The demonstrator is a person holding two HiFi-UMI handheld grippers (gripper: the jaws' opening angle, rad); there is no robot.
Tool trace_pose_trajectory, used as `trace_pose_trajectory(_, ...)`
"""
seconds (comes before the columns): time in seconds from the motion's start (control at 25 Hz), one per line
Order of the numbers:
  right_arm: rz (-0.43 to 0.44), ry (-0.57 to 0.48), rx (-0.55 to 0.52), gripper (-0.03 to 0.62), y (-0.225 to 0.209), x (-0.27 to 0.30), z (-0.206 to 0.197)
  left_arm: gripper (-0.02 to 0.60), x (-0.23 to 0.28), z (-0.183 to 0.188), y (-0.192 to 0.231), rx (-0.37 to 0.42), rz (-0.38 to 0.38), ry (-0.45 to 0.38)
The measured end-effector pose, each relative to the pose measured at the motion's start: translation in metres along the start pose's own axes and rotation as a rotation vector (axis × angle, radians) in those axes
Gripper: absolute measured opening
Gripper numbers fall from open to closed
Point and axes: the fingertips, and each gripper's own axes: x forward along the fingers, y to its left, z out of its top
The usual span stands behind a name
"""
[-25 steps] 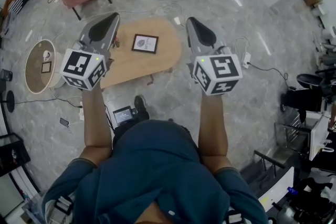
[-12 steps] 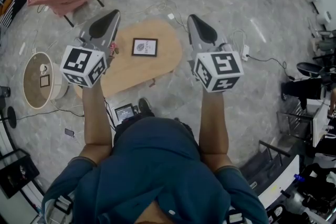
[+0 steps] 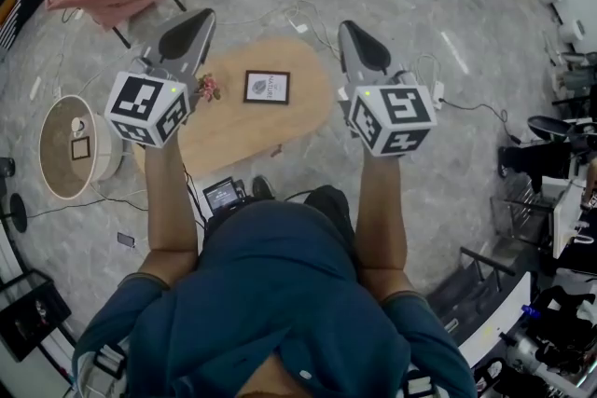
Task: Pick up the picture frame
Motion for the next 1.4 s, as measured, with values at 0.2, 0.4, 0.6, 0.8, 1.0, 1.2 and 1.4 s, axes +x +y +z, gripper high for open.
trace_pose_trajectory(0.2,0.032,0.003,-0.014,0.012,0.011,0.021,0.006,0.000,-0.008,-0.005,0.019,-0.015,0.025,0.005)
trace_pose_trajectory(0.4,0.073,0.008,-0.008,0.012,0.010,0.046,0.000,-0.001,-0.007,-0.018,0.034,-0.025,0.061,0.029)
trace_pose_trajectory(0.6,0.115,0.016,0.000,0.014,-0.001,0.079,-0.006,-0.001,0.007,-0.032,0.052,-0.033,0.098,0.062)
trace_pose_trajectory(0.8,0.147,0.041,0.011,0.014,-0.016,0.111,-0.017,0.000,0.031,-0.048,0.060,-0.049,0.105,0.102)
trace_pose_trajectory(1.0,0.166,0.077,0.023,0.014,-0.023,0.137,-0.030,0.000,0.048,-0.066,0.070,-0.070,0.106,0.136)
trace_pose_trajectory(1.2,0.180,0.128,0.044,0.014,-0.033,0.156,-0.052,0.000,0.066,-0.089,0.075,-0.102,0.104,0.181)
trace_pose_trajectory(1.4,0.187,0.187,0.076,0.014,-0.040,0.175,-0.085,-0.002,0.081,-0.125,0.081,-0.143,0.102,0.238)
